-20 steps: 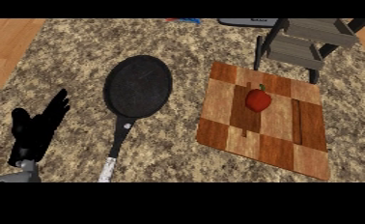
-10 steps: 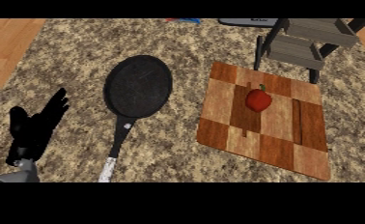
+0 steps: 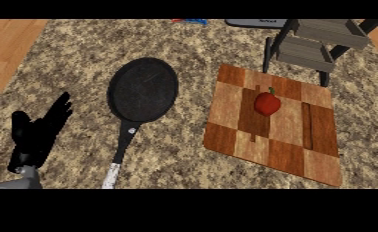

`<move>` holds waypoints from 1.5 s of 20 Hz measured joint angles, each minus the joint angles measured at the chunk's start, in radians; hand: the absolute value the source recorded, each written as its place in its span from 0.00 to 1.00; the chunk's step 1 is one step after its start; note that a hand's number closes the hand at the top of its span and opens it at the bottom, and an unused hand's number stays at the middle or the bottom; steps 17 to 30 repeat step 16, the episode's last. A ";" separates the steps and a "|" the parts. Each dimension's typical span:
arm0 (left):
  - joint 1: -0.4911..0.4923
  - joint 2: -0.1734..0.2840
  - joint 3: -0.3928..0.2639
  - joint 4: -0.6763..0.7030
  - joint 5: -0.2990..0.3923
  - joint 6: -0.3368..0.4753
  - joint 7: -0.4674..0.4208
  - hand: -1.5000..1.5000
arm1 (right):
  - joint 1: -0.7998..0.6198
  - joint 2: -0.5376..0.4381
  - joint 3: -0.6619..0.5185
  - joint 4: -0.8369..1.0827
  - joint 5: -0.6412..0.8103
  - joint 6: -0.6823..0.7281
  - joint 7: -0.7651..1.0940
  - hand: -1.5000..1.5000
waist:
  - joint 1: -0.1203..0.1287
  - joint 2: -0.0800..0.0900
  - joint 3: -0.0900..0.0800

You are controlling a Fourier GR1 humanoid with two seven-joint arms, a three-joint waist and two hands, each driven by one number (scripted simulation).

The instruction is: Pick the lemon from the cutting board and place it in the tiered basket

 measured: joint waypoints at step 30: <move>0.064 0.018 0.045 0.013 0.008 0.002 -0.035 0.50 | 0.018 -0.231 -0.340 -0.120 -0.323 -0.066 0.065 0.00 | -0.071 -0.030 0.001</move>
